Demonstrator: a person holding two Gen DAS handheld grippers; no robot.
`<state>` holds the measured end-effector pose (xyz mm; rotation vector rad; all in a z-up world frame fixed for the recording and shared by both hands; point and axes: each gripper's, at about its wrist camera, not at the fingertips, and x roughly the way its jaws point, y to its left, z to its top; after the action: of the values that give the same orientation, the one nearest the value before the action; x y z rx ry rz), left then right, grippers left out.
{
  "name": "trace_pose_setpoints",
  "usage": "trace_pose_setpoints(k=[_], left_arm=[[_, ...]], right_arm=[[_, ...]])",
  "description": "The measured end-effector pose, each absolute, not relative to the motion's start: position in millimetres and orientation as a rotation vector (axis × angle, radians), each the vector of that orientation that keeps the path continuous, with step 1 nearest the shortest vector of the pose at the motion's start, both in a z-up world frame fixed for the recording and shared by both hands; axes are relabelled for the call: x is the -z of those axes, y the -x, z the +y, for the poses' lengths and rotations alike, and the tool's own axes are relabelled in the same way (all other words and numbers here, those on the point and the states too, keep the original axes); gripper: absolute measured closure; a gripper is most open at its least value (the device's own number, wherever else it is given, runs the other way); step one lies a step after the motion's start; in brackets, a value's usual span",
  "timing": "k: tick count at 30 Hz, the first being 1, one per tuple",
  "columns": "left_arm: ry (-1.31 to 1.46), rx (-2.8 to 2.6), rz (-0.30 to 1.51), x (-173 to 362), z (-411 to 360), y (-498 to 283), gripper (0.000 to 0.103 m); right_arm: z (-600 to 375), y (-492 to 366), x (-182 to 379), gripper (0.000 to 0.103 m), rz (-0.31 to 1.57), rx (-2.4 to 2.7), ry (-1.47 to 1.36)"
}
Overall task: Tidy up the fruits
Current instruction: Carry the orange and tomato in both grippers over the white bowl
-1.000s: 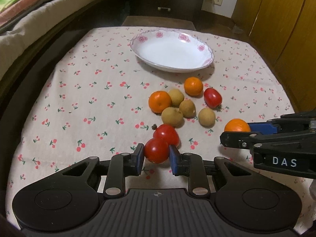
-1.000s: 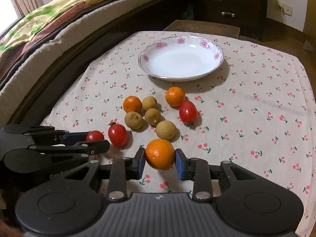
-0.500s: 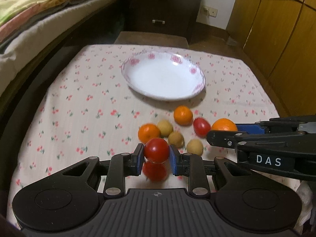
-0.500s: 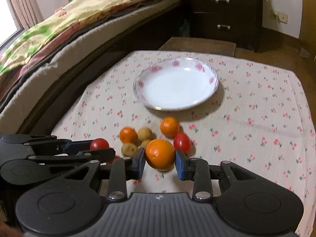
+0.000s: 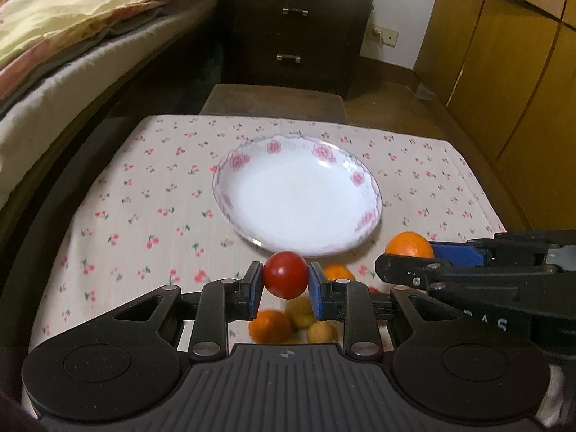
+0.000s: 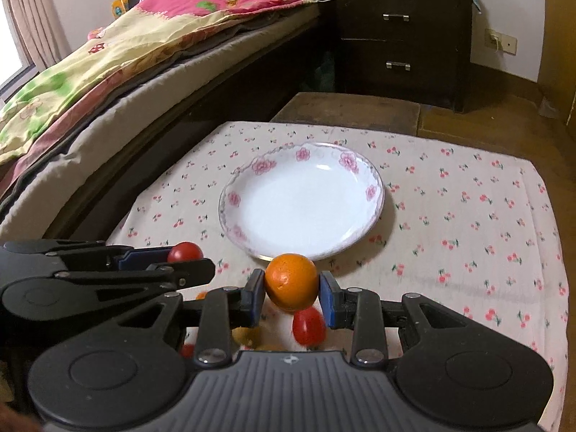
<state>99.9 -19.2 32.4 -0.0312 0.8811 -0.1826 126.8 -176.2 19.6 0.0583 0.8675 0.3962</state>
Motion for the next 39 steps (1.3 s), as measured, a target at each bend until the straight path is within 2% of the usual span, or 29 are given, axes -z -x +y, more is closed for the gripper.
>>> trace_pose_setpoints(k=[18, 39], left_arm=[[0.014, 0.145, 0.899, -12.9, -28.8, -172.4, 0.070], [-0.011, 0.119, 0.936, 15.2, -29.4, -186.6, 0.069]], right_arm=[[-177.0, -206.8, 6.6, 0.070, 0.889, -0.371, -0.081], [-173.5, -233.0, 39.0, 0.069, 0.922, -0.406, -0.061]])
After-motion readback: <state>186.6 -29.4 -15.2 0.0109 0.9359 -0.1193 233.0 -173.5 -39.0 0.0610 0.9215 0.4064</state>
